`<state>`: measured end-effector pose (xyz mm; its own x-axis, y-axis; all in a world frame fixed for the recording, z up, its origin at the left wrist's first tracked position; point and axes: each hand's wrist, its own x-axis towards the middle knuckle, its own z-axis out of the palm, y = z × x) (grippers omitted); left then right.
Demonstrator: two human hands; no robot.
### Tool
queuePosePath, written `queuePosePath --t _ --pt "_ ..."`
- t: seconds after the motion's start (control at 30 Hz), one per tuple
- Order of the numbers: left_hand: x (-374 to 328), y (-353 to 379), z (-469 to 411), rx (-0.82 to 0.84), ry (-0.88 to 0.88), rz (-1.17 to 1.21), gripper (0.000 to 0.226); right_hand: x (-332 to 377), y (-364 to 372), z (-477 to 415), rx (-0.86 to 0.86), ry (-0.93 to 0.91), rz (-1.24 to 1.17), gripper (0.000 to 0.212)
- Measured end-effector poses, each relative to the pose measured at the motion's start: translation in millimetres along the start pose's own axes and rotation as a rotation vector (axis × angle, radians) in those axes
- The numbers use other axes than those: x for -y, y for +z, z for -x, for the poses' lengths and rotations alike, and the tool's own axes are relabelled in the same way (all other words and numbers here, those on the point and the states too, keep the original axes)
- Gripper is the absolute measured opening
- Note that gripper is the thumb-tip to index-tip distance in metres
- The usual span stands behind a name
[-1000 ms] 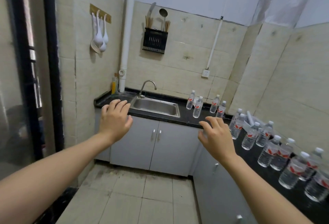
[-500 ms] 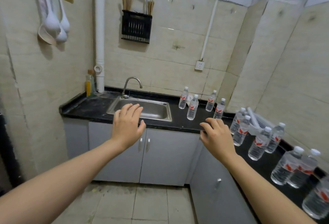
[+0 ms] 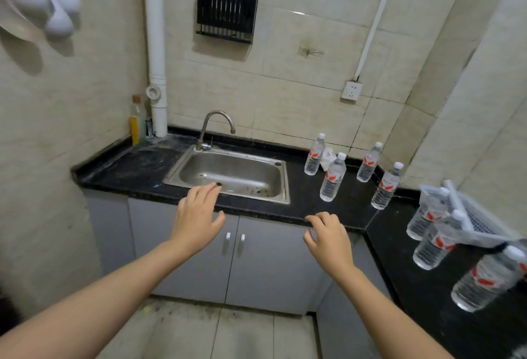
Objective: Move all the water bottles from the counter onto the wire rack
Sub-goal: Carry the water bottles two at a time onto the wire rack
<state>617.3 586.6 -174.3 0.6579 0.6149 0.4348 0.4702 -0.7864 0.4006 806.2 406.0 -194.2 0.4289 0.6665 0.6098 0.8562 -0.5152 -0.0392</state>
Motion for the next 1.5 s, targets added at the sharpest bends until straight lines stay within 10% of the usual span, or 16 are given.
queuePosePath --t 0.93,1.5 --pt "4.0 253.5 -250.7 0.503 0.033 0.491 0.045 -73.0 174.4 -104.3 0.263 0.988 -0.182 0.039" --pt "-73.4 379.0 -367.6 0.488 -0.106 0.334 0.06 -217.9 284.4 -210.8 0.005 1.032 -0.296 0.049"
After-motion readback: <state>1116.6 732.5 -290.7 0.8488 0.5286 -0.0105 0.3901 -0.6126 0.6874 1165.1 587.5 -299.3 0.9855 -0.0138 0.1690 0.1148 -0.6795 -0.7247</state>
